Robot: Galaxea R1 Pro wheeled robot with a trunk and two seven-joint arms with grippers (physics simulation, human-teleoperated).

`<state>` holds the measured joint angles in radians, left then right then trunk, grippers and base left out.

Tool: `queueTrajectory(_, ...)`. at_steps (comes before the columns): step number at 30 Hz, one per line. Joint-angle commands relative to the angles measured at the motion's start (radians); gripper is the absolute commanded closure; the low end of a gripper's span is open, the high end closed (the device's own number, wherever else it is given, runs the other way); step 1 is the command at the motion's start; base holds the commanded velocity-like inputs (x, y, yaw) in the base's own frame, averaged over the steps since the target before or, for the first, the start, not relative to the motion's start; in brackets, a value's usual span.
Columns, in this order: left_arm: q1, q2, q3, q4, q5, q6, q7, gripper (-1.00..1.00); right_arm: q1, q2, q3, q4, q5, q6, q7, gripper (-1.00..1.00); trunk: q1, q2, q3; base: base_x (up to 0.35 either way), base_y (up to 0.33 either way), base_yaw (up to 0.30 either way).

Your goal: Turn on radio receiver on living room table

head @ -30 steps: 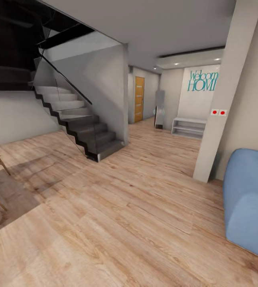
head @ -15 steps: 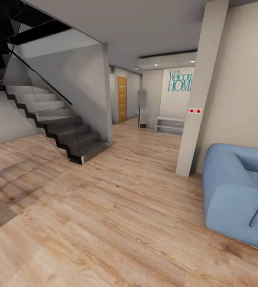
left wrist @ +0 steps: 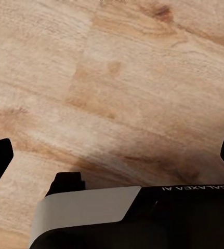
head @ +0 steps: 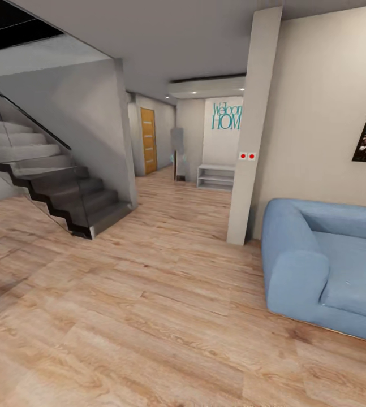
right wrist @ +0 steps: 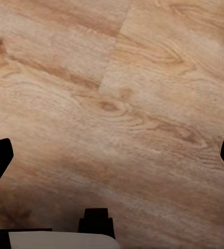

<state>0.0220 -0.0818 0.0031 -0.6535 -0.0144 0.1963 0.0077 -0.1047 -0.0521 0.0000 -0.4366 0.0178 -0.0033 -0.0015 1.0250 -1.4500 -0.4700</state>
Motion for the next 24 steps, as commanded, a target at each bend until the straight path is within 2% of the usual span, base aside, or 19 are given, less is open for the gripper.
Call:
queueTrajectory(1, 0.000, 0.000, 0.000, 0.000, 0.000, 0.000, 0.000, -1.00, 0.000, 0.000, 0.000, 0.000, 0.000, 0.000, 0.000, -1.00, 0.000, 0.000, 0.000, 0.000, 0.000, -0.278)
queueTrajectory(24, 0.000, 0.000, 0.000, 0.000, 0.000, 0.000, 0.000, -1.00, -0.001, 0.000, 0.000, 0.000, 0.000, 0.000, 0.000, -1.00, 0.000, 0.000, 0.000, 0.000, 0.000, -0.278)
